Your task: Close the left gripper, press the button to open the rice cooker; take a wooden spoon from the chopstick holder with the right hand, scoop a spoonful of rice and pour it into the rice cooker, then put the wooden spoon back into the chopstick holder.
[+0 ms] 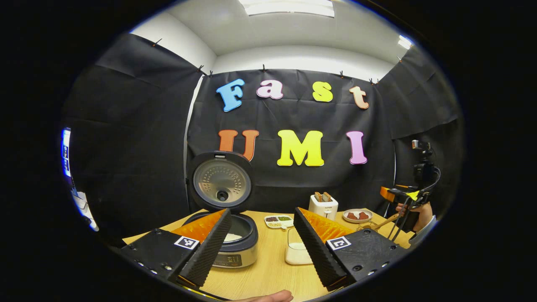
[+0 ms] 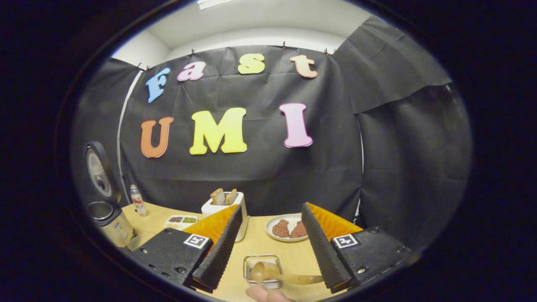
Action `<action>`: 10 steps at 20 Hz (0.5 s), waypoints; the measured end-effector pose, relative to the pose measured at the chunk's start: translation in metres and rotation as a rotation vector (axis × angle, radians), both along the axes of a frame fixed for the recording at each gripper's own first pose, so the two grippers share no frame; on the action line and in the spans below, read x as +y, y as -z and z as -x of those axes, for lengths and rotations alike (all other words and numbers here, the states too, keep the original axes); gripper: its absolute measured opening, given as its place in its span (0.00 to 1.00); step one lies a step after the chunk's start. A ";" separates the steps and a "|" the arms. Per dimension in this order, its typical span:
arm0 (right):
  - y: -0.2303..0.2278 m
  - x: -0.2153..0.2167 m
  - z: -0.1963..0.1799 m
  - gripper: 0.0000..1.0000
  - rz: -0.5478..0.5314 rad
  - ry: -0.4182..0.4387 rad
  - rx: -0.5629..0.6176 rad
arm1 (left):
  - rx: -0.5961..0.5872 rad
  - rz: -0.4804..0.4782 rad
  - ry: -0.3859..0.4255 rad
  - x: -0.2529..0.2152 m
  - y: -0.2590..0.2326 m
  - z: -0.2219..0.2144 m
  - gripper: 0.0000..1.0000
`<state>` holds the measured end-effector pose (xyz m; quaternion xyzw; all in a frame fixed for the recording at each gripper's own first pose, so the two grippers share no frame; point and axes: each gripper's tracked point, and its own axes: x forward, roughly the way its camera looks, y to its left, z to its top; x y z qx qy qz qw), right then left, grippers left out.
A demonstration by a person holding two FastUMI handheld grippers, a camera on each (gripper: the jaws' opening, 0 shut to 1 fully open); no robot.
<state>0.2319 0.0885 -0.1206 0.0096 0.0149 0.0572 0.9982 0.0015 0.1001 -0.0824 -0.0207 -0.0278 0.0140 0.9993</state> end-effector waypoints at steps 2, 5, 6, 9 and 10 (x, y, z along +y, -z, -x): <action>-0.010 -0.001 0.019 0.92 -0.005 0.005 -0.006 | 0.008 -0.016 -0.011 0.007 -0.005 -0.006 0.95; -0.024 0.004 0.053 0.92 -0.023 -0.013 -0.011 | -0.003 -0.024 -0.021 0.018 -0.024 -0.017 0.95; -0.026 0.001 0.063 0.89 -0.004 -0.013 -0.016 | -0.004 -0.021 -0.019 0.020 -0.031 -0.020 0.95; -0.032 -0.010 0.092 0.88 0.022 0.017 -0.042 | -0.056 -0.013 -0.048 0.036 -0.066 -0.027 0.95; -0.028 -0.008 0.103 0.92 0.015 0.010 -0.038 | -0.063 -0.011 -0.048 0.039 -0.075 -0.030 0.95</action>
